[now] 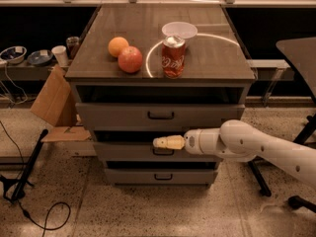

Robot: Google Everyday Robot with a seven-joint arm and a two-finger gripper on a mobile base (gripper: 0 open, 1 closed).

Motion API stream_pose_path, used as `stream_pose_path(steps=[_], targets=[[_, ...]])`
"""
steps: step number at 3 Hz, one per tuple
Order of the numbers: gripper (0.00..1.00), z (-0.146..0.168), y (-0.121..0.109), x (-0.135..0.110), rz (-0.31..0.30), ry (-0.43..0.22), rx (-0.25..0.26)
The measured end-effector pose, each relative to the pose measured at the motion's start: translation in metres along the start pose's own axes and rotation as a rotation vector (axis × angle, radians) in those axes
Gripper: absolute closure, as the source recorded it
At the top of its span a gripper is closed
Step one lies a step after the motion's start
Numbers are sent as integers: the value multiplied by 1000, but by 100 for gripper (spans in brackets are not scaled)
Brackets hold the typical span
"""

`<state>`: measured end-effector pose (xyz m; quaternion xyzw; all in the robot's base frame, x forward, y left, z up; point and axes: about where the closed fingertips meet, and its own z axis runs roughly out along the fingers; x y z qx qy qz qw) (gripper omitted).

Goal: Open middle drawer

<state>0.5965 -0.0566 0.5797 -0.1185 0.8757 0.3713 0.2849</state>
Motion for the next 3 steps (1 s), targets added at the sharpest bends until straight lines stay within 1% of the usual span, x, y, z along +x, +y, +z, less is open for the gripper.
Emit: stream_pose_path(steps=[1, 2, 3], targets=[[0, 0, 0, 0, 0, 0, 0], [0, 10, -3, -1, 22, -20, 2], [0, 30, -11, -3, 38, -45, 23]])
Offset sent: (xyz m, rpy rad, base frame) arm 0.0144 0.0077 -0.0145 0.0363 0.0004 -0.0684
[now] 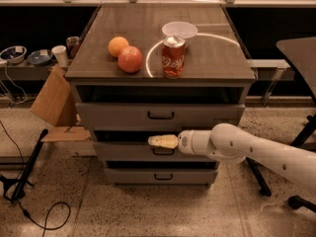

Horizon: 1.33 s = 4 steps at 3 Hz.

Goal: Open middle drawer

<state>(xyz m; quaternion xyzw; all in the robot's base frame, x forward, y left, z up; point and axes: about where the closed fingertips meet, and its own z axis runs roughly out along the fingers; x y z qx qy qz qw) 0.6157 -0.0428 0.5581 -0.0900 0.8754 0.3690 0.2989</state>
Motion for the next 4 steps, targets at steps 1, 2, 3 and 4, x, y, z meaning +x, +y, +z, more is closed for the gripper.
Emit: stream_pose_path(steps=[1, 2, 3, 4], targets=[[19, 23, -14, -2, 12, -23, 20], [50, 42, -31, 2, 15, -55, 48], [73, 49, -41, 1, 7, -106, 84], [96, 51, -51, -1, 16, -194, 128]])
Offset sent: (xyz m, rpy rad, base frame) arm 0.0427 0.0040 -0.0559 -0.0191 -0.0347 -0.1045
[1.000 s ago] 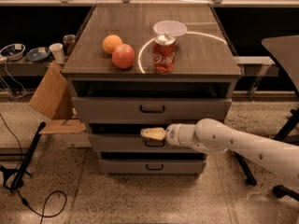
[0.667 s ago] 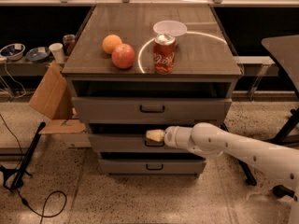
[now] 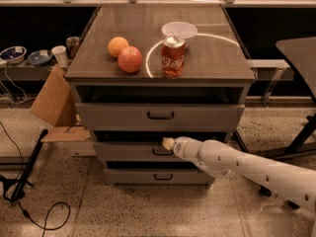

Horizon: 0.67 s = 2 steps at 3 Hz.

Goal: Open middle drawer

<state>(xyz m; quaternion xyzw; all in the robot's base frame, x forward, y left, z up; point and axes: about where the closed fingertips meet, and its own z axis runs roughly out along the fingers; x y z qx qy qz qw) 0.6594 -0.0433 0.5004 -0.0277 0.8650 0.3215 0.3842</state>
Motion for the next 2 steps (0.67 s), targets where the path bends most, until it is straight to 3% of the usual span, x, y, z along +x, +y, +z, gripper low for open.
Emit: stream_pose_path(steps=[1, 2], targets=[[100, 5, -15, -15, 12, -126, 69], [100, 7, -25, -25, 13, -185, 104]])
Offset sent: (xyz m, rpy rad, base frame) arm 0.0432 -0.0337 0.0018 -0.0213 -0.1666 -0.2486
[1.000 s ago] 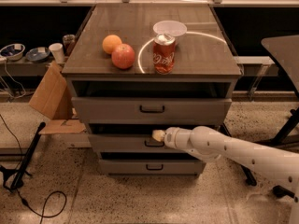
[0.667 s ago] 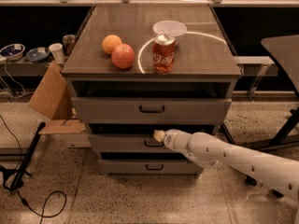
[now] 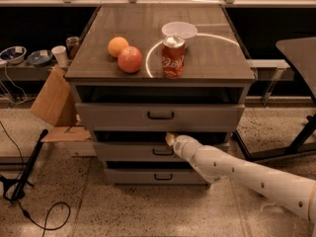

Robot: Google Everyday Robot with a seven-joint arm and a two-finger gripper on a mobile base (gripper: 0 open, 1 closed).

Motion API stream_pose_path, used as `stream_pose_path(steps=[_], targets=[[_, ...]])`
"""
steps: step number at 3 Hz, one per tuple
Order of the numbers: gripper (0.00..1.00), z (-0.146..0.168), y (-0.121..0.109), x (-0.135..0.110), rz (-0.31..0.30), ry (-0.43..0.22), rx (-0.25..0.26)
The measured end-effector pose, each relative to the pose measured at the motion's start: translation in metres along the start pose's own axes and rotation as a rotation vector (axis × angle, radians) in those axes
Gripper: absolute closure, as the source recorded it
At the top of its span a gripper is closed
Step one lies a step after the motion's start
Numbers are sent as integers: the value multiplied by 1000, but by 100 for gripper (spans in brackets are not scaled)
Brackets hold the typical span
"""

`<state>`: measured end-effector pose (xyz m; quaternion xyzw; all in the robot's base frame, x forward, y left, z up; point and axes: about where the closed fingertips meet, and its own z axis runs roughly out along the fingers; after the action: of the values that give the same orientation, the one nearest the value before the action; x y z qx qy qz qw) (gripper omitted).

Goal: Open middle drawer

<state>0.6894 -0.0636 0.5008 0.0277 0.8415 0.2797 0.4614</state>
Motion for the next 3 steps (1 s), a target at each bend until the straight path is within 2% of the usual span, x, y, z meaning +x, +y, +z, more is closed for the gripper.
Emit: stream_pose_path(steps=[1, 3], targets=[[100, 11, -10, -2, 0, -18, 17], [100, 30, -18, 7, -16, 9, 29]])
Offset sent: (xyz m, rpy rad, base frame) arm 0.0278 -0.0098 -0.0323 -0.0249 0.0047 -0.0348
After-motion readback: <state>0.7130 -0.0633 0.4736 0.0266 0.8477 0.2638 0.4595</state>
